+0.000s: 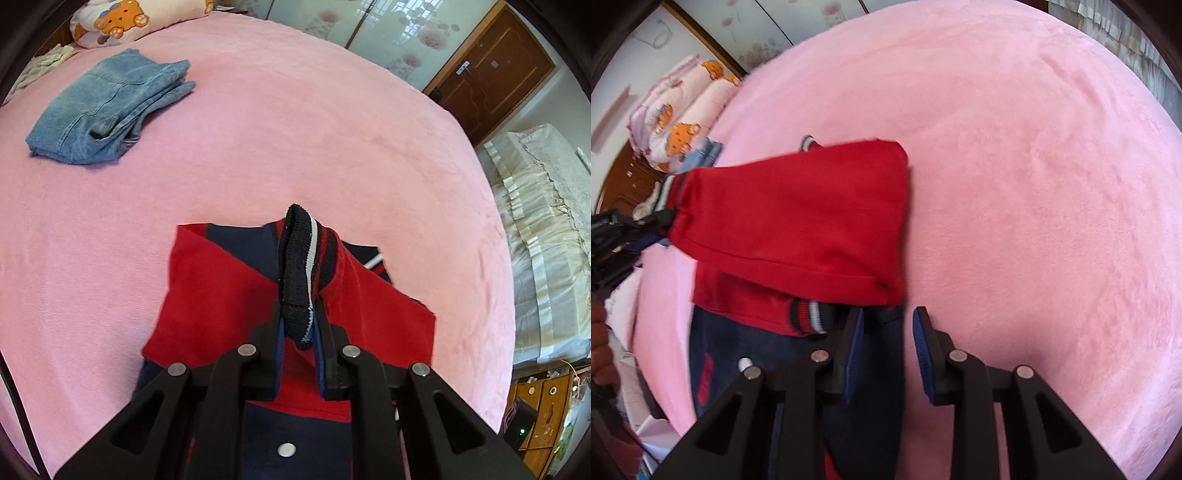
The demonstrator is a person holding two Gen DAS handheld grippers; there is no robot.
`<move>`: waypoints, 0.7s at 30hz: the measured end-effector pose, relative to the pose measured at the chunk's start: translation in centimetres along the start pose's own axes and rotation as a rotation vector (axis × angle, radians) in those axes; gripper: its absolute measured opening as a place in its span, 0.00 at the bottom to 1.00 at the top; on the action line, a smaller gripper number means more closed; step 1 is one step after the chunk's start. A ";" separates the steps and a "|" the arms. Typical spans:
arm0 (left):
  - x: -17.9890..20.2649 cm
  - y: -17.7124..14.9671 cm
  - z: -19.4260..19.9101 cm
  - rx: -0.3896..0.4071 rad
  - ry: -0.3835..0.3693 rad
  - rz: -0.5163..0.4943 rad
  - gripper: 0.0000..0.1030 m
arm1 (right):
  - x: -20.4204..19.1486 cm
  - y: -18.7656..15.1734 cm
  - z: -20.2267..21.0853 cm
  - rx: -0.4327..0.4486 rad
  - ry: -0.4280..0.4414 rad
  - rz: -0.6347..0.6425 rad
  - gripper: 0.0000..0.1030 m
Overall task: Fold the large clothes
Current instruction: 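Press the folded sleeves flat with the left tool while the right tool releases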
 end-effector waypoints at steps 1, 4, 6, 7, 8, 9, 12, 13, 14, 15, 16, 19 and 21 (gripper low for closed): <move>-0.6 -0.1 -0.1 -0.006 0.008 0.005 0.11 | 0.1 0.1 -0.3 0.000 -0.010 0.004 0.27; -2.3 -0.4 -1.1 -0.040 0.046 0.024 0.11 | 0.3 0.7 -0.8 0.019 -0.029 0.042 0.27; -3.2 -0.7 -1.8 -0.059 0.051 0.042 0.11 | 0.0 1.2 -0.9 0.040 -0.047 0.085 0.26; -3.7 -0.9 -2.2 -0.073 0.054 0.056 0.11 | -0.3 1.3 -0.8 0.058 -0.049 0.106 0.23; -4.2 -1.2 -2.6 -0.081 0.059 0.063 0.11 | -0.6 1.5 -0.6 0.077 -0.043 0.125 0.15; -4.5 -1.4 -3.0 -0.089 0.068 0.067 0.11 | -0.9 1.5 -0.6 0.084 -0.036 0.137 0.11; -5.5 -2.3 -4.1 -0.120 0.088 0.080 0.11 | -0.7 1.4 -0.9 0.076 -0.053 0.129 0.10; -5.7 -2.6 -4.5 -0.128 0.091 0.084 0.11 | -0.3 1.3 -1.1 0.067 -0.050 0.105 0.10; -6.0 -2.9 -4.8 -0.136 0.095 0.087 0.11 | 0.4 1.1 -1.4 0.052 -0.032 0.056 0.10; -6.2 -3.1 -5.0 -0.140 0.098 0.086 0.11 | 0.7 1.1 -1.6 0.044 -0.013 0.020 0.10; -6.4 -3.3 -5.2 -0.136 0.103 0.086 0.12 | 1.1 1.1 -1.8 0.039 0.008 -0.013 0.10; -6.7 -3.5 -6.0 -0.141 0.109 0.073 0.12 | 1.7 0.8 -2.4 0.034 0.043 -0.064 0.10; -6.8 -3.4 -6.5 -0.142 0.109 0.061 0.12 | 1.6 0.7 -2.6 0.022 0.047 -0.063 0.10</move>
Point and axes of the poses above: each gripper's, at about its wrist camera, not at the fingertips, and z roughly against the way its jaws point, x to its right, y to its top, the point moved 8 cm from there along -z, roughly the way its jaws point, and after that the axes turned 2 degrees about -x, right-handed, at the moved point
